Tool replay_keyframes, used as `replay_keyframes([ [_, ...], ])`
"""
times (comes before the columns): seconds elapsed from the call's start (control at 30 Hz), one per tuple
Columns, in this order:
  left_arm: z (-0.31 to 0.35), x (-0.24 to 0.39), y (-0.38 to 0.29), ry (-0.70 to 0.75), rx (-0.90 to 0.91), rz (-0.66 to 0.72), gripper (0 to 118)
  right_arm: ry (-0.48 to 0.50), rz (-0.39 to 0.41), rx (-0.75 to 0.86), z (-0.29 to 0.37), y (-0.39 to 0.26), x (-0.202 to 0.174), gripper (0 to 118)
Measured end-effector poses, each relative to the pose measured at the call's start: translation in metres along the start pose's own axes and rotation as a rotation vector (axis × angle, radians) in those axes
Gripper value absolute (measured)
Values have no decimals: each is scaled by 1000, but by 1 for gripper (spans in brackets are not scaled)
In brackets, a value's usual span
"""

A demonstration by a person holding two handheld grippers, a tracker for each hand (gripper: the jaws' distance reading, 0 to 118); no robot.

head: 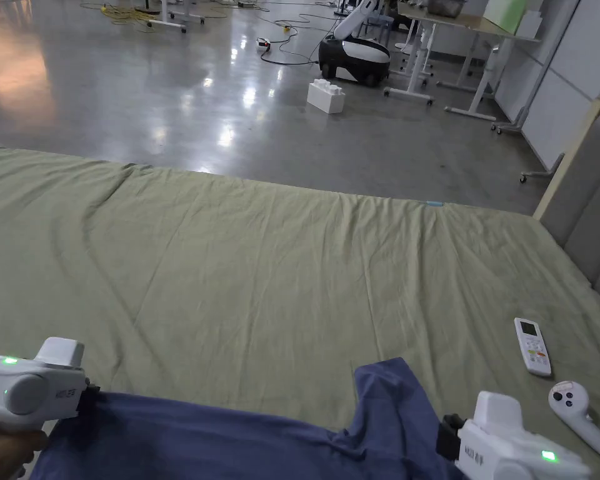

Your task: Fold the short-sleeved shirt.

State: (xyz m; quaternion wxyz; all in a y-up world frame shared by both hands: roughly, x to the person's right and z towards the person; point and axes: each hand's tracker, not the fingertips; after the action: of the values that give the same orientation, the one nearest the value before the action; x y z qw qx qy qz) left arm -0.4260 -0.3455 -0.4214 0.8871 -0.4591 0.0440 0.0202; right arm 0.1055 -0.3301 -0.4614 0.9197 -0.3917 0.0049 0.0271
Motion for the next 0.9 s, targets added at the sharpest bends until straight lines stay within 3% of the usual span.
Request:
replay_keyframes([
  [0.07,8,-1,-4,-5,17,6,5,24,11,-63,-22,14,5,45],
  [0.13,12,-2,-5,-4,33,6,5,13,47,-145,-44,24,6,63],
  [0.2,18,-1,-8,2,48,-1,5,32,52,-216,-63,28,7,71],
  [0.5,26,-3,-20,7,66,16,5,44,38,-347,-113,19,6,72],
  [0.57,25,-2,-22,10,62,25,5,27,64,-356,-111,22,0,66],
  [0.63,25,-1,-23,12,60,28,5,25,81,-354,-107,21,-2,51],
  [0.73,23,-1,-24,16,57,32,5,15,93,-334,-104,21,-3,1],
  [0.9,23,1,-25,14,65,49,5,56,19,-283,-96,13,9,1],
])
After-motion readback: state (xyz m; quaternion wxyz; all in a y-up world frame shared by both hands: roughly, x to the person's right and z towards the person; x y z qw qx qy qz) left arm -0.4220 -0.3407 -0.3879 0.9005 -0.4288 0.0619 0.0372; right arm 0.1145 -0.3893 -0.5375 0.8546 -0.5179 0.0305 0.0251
